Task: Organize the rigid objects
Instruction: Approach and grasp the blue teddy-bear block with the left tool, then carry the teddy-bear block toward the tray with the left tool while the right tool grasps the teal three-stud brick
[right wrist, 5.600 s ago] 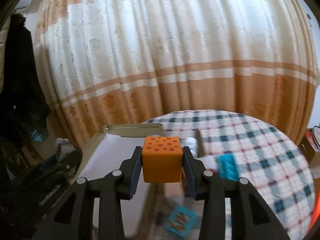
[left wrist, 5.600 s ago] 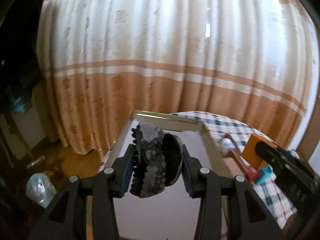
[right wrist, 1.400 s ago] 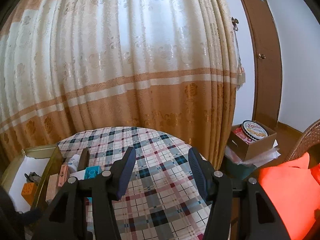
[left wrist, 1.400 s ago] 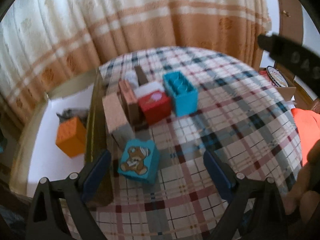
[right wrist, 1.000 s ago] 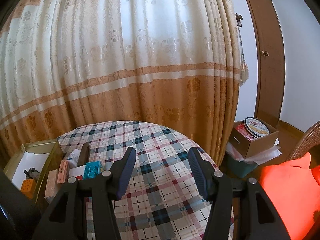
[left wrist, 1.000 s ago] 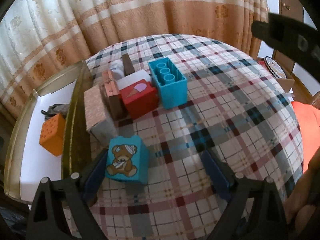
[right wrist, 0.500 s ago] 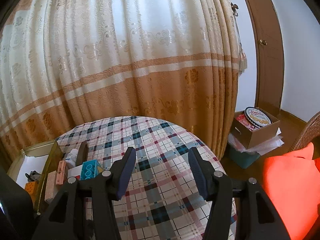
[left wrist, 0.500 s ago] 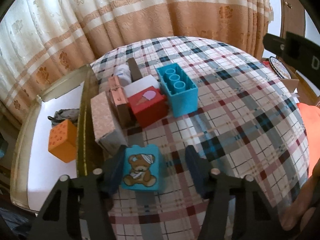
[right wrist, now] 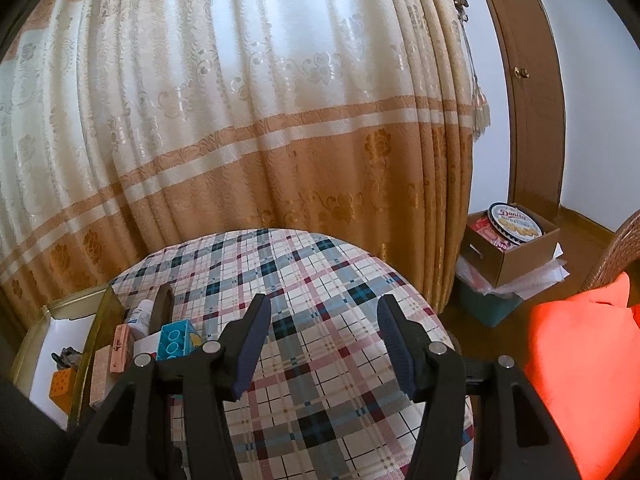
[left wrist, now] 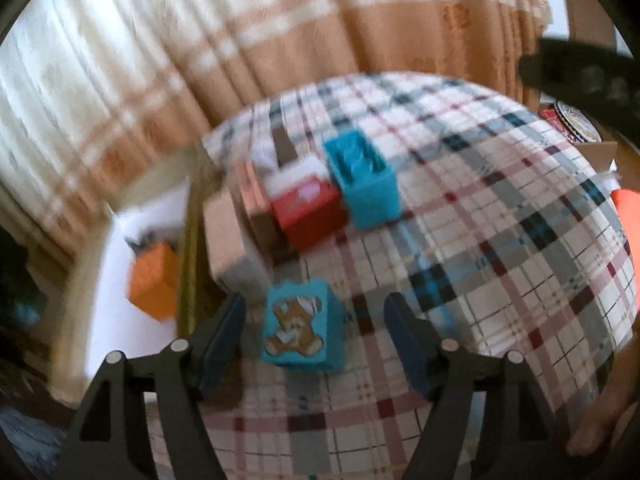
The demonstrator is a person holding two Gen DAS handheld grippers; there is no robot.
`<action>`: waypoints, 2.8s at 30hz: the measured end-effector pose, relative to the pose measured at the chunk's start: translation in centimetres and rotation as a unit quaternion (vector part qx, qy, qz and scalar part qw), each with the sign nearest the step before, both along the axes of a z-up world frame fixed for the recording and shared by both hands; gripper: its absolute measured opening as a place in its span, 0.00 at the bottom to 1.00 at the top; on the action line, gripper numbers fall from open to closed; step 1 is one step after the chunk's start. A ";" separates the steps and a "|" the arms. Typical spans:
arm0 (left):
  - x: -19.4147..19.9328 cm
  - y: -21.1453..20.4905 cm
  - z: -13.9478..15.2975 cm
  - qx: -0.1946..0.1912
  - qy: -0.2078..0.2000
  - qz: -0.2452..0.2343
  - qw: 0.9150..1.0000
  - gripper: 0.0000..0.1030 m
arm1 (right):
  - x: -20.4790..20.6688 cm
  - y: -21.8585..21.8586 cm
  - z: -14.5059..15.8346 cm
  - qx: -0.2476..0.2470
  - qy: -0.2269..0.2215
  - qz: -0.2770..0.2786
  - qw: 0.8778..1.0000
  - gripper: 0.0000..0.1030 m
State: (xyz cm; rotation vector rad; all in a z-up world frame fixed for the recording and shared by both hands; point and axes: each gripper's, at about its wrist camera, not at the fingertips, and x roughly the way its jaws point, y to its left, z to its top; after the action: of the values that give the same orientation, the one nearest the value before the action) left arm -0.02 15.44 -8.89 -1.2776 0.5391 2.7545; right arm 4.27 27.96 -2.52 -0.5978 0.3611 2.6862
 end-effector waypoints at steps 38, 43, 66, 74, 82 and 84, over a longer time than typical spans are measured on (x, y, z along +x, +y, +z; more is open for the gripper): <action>-0.9 -0.1 0.0 0.141 -0.056 -0.029 0.988 0.44 | 0.0 0.8 -0.4 -0.006 -0.016 -0.004 1.000 0.57; -0.8 -0.3 0.1 0.144 -0.057 -0.045 0.987 0.30 | -0.3 0.7 -0.4 -0.006 -0.019 -0.004 1.000 0.57; 1.0 -13.3 7.6 0.220 0.180 0.055 0.957 0.30 | -1.4 -4.1 0.2 0.036 -0.008 0.099 0.994 0.56; -0.4 -17.3 6.3 0.184 0.210 0.126 0.952 0.30 | -4.5 -7.7 -1.3 0.007 -0.071 0.163 0.984 0.54; -0.4 -18.3 5.4 0.171 0.218 0.148 0.949 0.30 | -6.3 -6.8 -2.4 -0.030 -0.117 0.177 0.977 0.48; -0.6 -18.6 5.3 0.179 0.214 0.154 0.948 0.30 | -6.5 -7.2 -2.1 -0.025 -0.112 0.173 0.978 0.48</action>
State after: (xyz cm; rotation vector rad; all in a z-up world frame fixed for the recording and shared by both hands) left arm -0.64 -3.12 -3.57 -0.7365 -0.1716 3.1999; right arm -2.26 20.78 -4.62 -1.0552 0.2830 2.8981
